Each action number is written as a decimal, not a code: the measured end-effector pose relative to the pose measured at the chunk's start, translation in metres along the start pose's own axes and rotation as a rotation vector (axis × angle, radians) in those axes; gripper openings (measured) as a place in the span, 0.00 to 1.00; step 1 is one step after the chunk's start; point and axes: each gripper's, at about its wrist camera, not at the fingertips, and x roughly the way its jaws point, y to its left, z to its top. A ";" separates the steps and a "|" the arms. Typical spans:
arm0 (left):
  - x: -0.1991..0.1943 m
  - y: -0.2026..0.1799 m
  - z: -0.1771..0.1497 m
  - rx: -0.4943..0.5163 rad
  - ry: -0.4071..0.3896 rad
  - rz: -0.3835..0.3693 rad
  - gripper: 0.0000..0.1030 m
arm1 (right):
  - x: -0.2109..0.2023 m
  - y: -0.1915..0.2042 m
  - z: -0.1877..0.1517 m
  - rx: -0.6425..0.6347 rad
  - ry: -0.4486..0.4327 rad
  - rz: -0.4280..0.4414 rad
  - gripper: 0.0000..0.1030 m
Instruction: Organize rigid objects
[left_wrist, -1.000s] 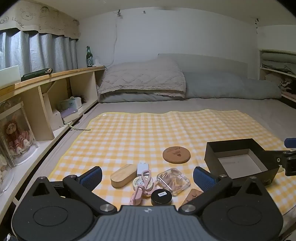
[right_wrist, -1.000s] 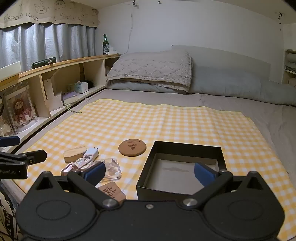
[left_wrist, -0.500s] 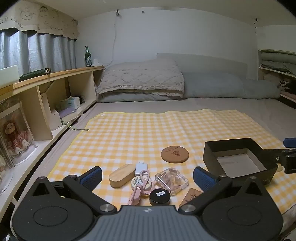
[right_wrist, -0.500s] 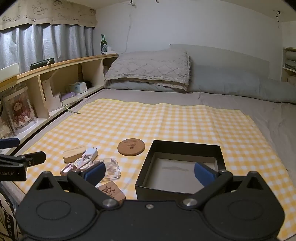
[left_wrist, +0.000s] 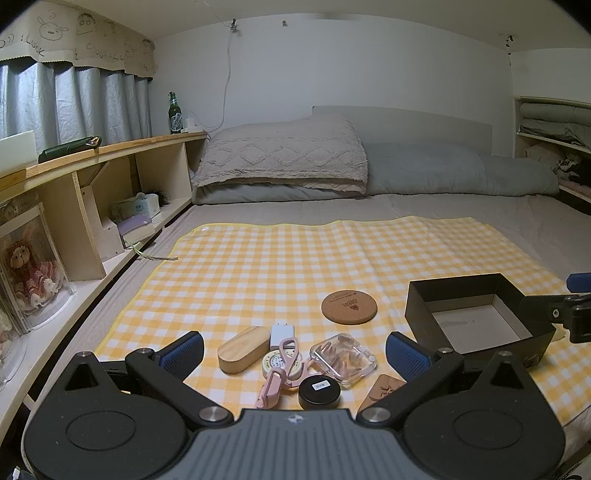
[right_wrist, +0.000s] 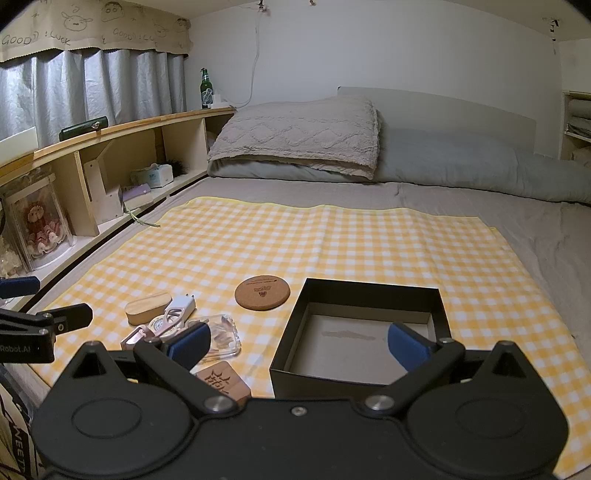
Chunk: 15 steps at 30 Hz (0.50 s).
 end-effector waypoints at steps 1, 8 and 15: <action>0.000 0.000 0.000 0.000 0.000 0.000 1.00 | 0.000 0.000 0.000 -0.001 0.000 0.000 1.00; 0.000 0.000 0.000 0.000 0.000 0.001 1.00 | 0.000 0.000 0.000 0.001 0.001 0.000 1.00; 0.000 0.000 0.000 0.001 0.000 0.000 1.00 | 0.000 0.000 -0.002 0.001 0.001 -0.003 1.00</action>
